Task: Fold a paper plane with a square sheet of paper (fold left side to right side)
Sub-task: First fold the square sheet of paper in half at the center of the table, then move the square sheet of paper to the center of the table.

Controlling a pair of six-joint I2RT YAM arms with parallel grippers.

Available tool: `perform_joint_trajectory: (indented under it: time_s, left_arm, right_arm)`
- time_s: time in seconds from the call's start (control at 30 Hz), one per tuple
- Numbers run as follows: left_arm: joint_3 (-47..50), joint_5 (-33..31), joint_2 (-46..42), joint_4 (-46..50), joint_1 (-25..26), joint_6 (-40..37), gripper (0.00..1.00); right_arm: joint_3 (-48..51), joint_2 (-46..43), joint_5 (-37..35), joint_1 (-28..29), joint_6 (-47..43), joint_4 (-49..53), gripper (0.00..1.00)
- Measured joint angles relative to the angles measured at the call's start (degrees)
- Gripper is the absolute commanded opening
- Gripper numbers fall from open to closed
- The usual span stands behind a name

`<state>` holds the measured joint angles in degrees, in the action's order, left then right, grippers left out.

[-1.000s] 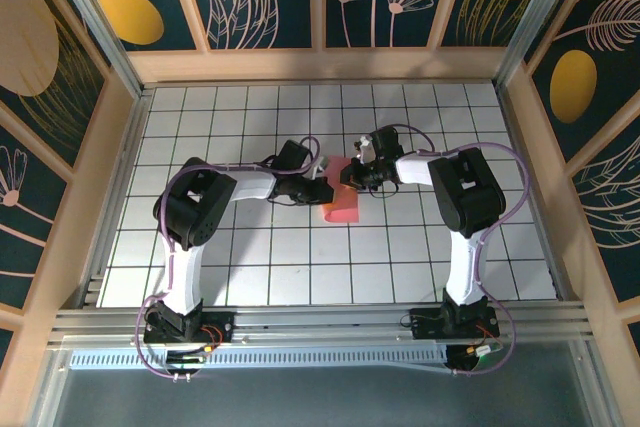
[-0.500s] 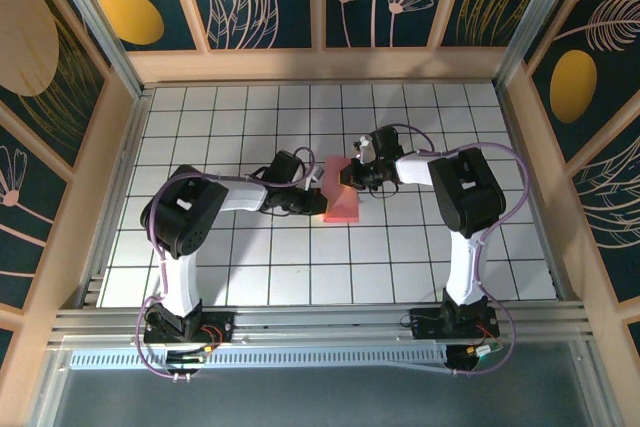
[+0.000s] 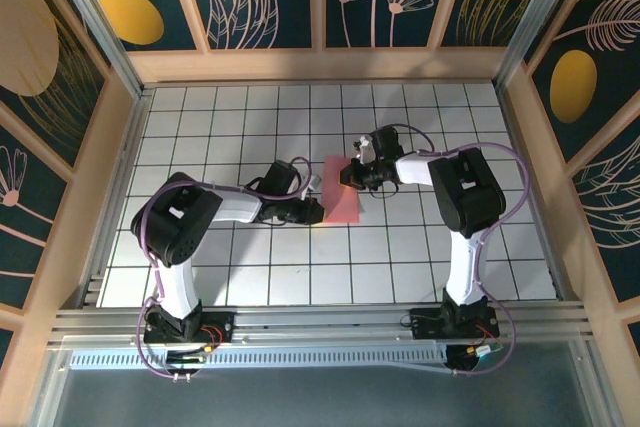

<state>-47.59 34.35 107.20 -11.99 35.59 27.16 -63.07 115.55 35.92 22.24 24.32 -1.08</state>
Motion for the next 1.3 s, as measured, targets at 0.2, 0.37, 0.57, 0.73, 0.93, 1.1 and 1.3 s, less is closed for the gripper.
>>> perform_joint_trajectory:
  time_s: [0.2,0.37,0.57,0.73,0.93,1.1,1.3]
  left_arm:
    - [1.77,-0.35,-1.84,1.09,0.52,0.04,0.02]
    - [2.62,-0.48,-3.13,2.62,0.81,0.11,0.02]
    - [2.71,-0.35,-6.23,9.64,0.68,1.77,0.02]
    - [-1.22,0.15,-9.16,13.16,-1.97,2.40,0.01]
    - [-12.63,0.13,-2.25,13.49,-2.91,2.36,0.00]
    - [-16.35,0.13,4.22,14.27,-2.21,1.70,0.00]
    - [-17.73,-0.44,7.58,15.67,-0.46,1.51,0.00]
  right_arm:
    - [0.07,0.00,0.00,0.00,0.00,-0.07,0.00]
    - [0.09,0.00,0.00,0.00,0.00,-0.13,0.00]
    - [0.11,-0.09,0.00,0.02,0.00,-0.15,0.00]
    - [0.11,-0.09,-0.04,0.07,0.00,-0.15,0.00]
    - [0.11,-0.09,-0.09,0.11,0.00,-0.15,0.00]
    - [0.11,-0.09,-0.07,0.15,0.00,-0.15,0.00]
    - [0.11,-0.15,-0.11,0.15,0.00,-0.15,0.00]
